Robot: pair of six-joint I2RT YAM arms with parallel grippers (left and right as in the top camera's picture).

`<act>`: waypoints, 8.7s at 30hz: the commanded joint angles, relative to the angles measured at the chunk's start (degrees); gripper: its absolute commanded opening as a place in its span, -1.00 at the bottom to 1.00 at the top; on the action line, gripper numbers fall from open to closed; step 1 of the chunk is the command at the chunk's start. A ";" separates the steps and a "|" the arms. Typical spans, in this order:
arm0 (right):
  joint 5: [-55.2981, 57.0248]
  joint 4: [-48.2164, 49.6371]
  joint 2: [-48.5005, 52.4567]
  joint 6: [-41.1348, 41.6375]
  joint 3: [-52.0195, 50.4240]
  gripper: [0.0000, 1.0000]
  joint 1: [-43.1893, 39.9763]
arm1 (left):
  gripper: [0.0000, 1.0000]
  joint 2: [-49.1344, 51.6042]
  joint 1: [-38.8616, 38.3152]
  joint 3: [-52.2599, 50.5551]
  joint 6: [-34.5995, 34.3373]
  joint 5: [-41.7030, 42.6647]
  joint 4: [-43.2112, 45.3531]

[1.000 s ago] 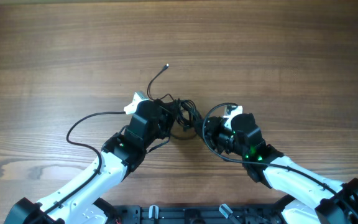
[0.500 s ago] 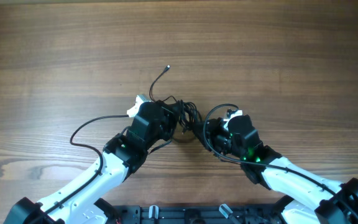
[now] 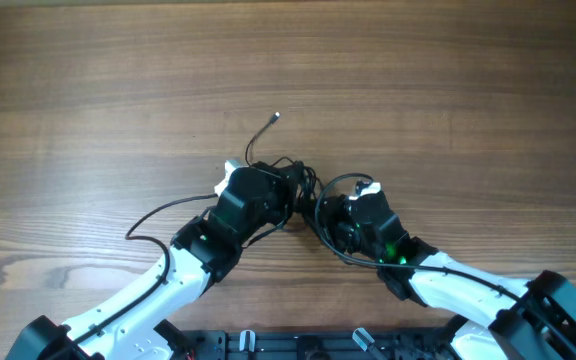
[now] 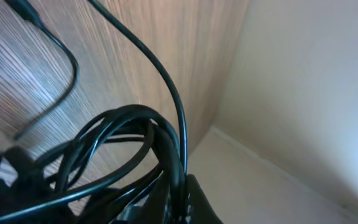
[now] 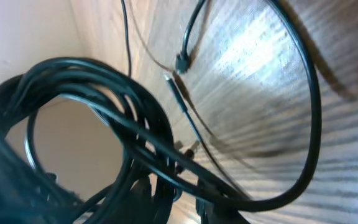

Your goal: Untangle cables

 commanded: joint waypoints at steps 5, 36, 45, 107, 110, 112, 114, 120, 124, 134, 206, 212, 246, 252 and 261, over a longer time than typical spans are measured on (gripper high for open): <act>6.08 0.55 1.36 -7.08 -0.02 -0.48 0.87 | -0.92 -0.42 -1.70 0.50 -17.81 2.51 2.12; 16.90 -9.31 1.36 -13.75 -0.02 -0.48 -2.43 | -0.92 -0.42 13.62 0.50 -18.29 23.41 11.13; 11.17 -6.99 -2.84 -13.60 -0.02 -0.26 -2.58 | -0.86 -0.42 15.23 0.48 -1.25 17.51 -2.91; 14.62 -2.54 -0.83 -20.68 -0.02 -0.08 -13.11 | -0.92 -0.42 12.28 0.48 57.70 49.72 -7.50; 13.16 -2.54 -0.90 -23.69 -0.02 -0.08 -15.43 | -0.92 -0.39 12.28 0.48 65.72 49.46 -10.54; 10.95 -2.49 -1.05 -24.02 -0.02 -0.08 -17.33 | -0.92 -0.42 12.28 0.48 70.03 48.81 -11.82; 8.92 -2.51 -1.09 -24.09 -0.02 -0.08 -19.93 | -0.92 -0.39 12.28 0.48 73.57 45.97 -13.70; 0.15 -2.27 -1.09 -31.06 -0.02 -0.08 -28.13 | -0.41 -0.39 12.28 0.48 71.82 29.83 -16.92; -7.15 -2.05 -1.09 -32.96 -0.02 -0.08 -31.08 | 0.66 -0.39 12.28 0.48 60.00 19.74 -16.92; -9.27 -7.74 -1.07 -37.00 -0.02 0.04 -31.06 | 0.50 0.46 11.76 0.48 51.04 5.77 -12.17; -5.55 16.33 8.98 -57.16 2.56 0.53 1.27 | -0.92 -0.24 7.96 1.90 14.45 -9.01 -8.17; -7.41 27.28 15.72 -56.85 2.62 0.05 1.27 | -0.92 -2.91 8.59 1.90 12.74 -5.79 -8.26; -37.70 21.14 -6.58 -41.64 3.04 -0.91 -20.85 | -0.92 -1.90 8.39 1.86 78.44 -5.46 -12.04; -32.76 20.70 -6.56 -37.53 3.04 -0.91 -26.27 | -0.92 -1.90 4.81 1.81 89.33 -2.47 -12.09; -20.06 20.90 -6.56 -36.63 3.02 -0.91 -27.58 | -0.92 -1.90 2.60 1.33 91.49 -2.51 -12.41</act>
